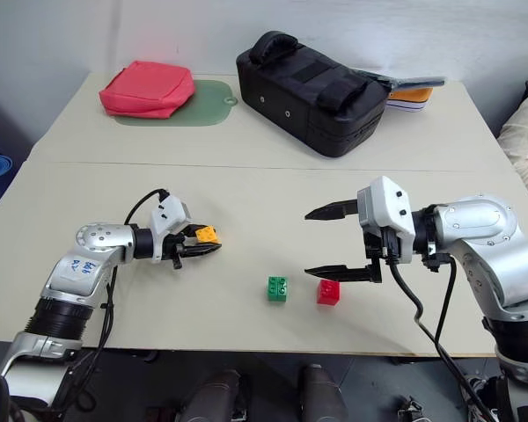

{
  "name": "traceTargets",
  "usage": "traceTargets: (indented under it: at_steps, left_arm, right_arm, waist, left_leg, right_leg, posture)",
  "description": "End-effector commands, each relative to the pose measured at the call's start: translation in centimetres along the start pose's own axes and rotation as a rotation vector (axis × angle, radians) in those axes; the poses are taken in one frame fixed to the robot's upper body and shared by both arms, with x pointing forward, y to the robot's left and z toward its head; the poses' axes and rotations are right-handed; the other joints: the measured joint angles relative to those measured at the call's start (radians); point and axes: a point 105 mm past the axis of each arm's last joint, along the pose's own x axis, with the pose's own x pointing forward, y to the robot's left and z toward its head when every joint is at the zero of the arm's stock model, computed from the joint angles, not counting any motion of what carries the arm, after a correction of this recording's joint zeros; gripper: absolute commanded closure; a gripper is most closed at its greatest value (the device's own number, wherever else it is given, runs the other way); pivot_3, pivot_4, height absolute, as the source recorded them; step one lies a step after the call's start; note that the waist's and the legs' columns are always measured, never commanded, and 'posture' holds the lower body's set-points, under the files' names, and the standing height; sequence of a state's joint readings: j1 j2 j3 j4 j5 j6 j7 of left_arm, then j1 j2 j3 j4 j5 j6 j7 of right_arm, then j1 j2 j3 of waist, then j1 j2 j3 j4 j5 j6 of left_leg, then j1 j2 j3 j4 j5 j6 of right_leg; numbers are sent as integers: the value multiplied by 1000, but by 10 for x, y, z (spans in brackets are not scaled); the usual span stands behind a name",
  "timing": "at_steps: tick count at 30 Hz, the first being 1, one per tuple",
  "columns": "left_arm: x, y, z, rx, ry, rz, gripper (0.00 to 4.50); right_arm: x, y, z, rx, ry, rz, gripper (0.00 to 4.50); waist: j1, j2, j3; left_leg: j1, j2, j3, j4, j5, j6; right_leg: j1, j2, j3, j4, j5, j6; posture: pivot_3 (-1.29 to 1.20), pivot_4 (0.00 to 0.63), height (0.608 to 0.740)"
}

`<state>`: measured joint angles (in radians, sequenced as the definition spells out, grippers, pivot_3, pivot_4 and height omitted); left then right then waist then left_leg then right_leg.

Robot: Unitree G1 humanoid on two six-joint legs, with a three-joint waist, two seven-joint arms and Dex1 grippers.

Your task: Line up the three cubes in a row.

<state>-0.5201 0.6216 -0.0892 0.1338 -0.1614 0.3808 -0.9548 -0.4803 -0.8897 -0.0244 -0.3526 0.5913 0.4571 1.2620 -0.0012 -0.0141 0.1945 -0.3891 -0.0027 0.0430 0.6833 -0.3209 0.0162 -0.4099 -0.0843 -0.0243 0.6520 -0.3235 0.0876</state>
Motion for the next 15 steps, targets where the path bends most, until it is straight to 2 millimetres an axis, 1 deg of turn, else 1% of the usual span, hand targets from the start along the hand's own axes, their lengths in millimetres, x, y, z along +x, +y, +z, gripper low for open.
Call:
traceTargets:
  at_steps: [1,2,3,5,6,7,9,12,15]
  left_arm:
    - [-3,2,12,42,-42,-7,2976]
    - [-5,-1,14,54,-45,-34,2976]
    - [-8,-9,18,74,-59,-90,2976]
    - [-17,-30,29,118,-100,-234,2976]
    - [-20,-39,33,155,-91,-293,2976]
    - [-22,-44,35,179,-80,-327,2976]
    - [-23,-49,34,222,-47,-369,2976]
    - [-19,-67,26,305,18,-487,2976]
    - [-10,-70,18,325,50,-499,2976]
  right_arm:
    - [-2,4,7,-46,-11,-1,0]
    - [-2,5,5,-48,-1,3,0]
    - [-3,8,3,-49,11,11,0]
    - [-5,15,0,-48,31,44,0]
    - [-6,17,-2,-43,37,52,0]
    - [-7,19,-3,-41,40,55,0]
    - [-9,20,-4,-37,47,55,0]
    - [-11,22,-8,-28,58,45,0]
    - [-11,24,-10,-24,63,39,0]
  waist:
    - [0,0,0]
    - [0,0,0]
    - [0,0,0]
    - [-2,0,0]
    - [-2,0,0]
    - [-1,0,0]
    - [-1,0,0]
    - [0,0,0]
    - [0,0,0]
  left_leg:
    - [0,0,0,0,0,0]
    - [0,0,0,0,0,0]
    - [0,0,0,0,0,0]
    - [0,0,0,0,0,0]
    - [0,0,0,0,0,0]
    - [0,0,0,-1,0,0]
    - [0,0,0,0,0,0]
    - [1,0,0,0,0,0]
    - [1,0,0,0,0,0]
  right_leg:
    - [0,0,0,0,0,0]
    - [0,0,0,0,0,0]
    - [0,0,0,0,0,0]
    - [0,0,0,0,0,0]
    - [0,0,0,-1,0,0]
    - [0,0,0,-1,0,0]
    - [0,0,0,-1,0,0]
    - [2,0,0,-6,0,0]
    - [2,0,0,-6,0,0]
  posture:
    - [0,150,740]
    - [0,150,740]
    - [0,150,740]
    - [0,150,740]
    - [0,150,740]
    - [0,150,740]
    - [0,150,740]
    - [0,150,740]
    - [0,150,740]
